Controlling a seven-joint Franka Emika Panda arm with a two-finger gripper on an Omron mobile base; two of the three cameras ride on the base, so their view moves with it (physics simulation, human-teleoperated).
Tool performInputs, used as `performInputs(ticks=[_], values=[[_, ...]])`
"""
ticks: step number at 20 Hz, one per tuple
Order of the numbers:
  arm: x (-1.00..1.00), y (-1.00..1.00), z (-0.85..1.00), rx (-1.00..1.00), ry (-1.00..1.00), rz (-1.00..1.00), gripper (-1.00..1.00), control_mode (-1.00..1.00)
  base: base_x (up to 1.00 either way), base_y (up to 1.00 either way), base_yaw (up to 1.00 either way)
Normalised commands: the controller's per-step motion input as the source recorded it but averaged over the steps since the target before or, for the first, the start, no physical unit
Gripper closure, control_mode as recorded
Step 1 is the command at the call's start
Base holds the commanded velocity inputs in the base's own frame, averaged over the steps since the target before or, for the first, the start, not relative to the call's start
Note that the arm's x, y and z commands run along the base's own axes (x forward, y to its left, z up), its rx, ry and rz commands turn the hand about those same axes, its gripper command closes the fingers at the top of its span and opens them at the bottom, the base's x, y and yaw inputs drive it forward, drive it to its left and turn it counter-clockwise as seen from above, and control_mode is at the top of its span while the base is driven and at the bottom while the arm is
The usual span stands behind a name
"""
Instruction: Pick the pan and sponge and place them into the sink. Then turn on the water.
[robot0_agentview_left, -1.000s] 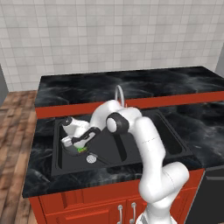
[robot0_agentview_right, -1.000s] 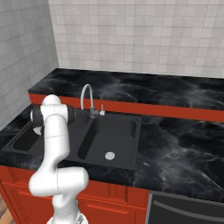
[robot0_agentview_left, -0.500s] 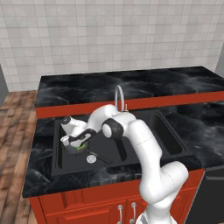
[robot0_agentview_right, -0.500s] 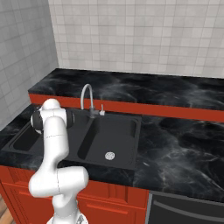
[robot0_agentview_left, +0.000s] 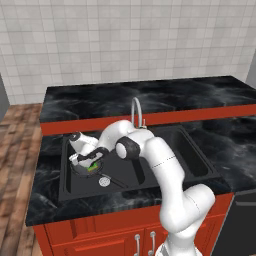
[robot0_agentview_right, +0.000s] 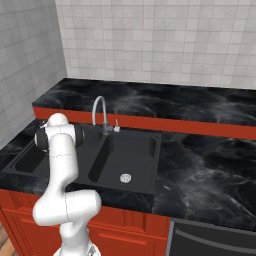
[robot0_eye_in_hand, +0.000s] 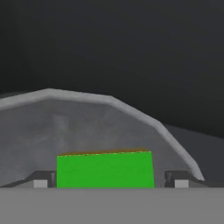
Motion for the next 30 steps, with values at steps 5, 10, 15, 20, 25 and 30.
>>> performInputs(ticks=[5,10,15,20,25,30], values=[[-0.01,0.0,0.26,0.0,-0.05,-0.05,-1.0,-1.0,0.0,0.0,0.0],[-0.3,0.0,0.72,0.05,-0.12,-0.05,-1.0,-1.0,0.0,0.0,0.0],[-0.52,0.0,0.83,0.1,-0.14,-0.04,-1.0,-1.0,0.0,0.0,0.0],[-0.66,0.0,0.74,0.11,-0.14,-0.01,-1.0,-1.0,0.0,0.0,0.0],[-0.6,0.0,0.47,0.03,-0.14,0.0,-1.0,-1.0,0.0,0.0,0.0],[-0.48,-0.08,0.37,0.0,-0.15,0.0,-1.0,-1.0,0.0,0.0,0.0]])
